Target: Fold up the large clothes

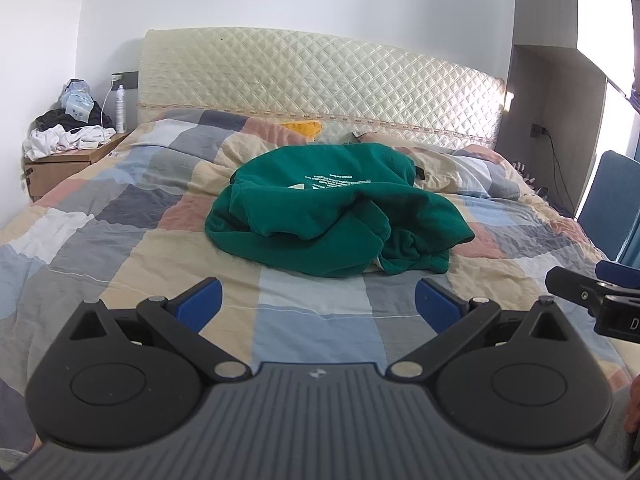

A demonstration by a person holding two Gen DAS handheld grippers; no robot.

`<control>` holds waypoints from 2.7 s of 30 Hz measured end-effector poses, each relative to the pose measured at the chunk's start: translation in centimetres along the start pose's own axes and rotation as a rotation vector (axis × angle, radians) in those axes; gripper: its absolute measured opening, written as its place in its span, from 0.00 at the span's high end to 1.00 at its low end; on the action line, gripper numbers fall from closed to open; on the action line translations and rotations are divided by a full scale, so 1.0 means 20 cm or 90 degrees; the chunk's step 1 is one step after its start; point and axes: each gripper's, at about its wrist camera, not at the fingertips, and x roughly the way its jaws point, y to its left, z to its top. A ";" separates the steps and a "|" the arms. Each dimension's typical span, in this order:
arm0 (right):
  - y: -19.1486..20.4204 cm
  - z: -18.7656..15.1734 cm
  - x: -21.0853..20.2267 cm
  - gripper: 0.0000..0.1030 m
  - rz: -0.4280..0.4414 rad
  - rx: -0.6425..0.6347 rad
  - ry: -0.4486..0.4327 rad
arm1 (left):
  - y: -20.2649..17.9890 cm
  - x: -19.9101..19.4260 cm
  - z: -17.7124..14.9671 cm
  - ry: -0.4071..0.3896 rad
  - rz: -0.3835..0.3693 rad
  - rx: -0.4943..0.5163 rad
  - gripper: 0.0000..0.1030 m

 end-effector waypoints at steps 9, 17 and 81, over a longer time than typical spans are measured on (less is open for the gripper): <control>0.00 0.00 0.00 0.00 0.003 -0.003 0.002 | 0.00 0.00 0.00 -0.001 -0.004 0.000 0.00; 0.01 -0.01 0.01 0.00 0.006 -0.004 0.006 | 0.00 0.00 -0.01 -0.001 -0.003 -0.001 0.00; -0.18 0.53 0.69 0.00 0.006 0.189 -0.033 | 0.24 0.90 0.60 0.055 -0.037 -0.087 0.00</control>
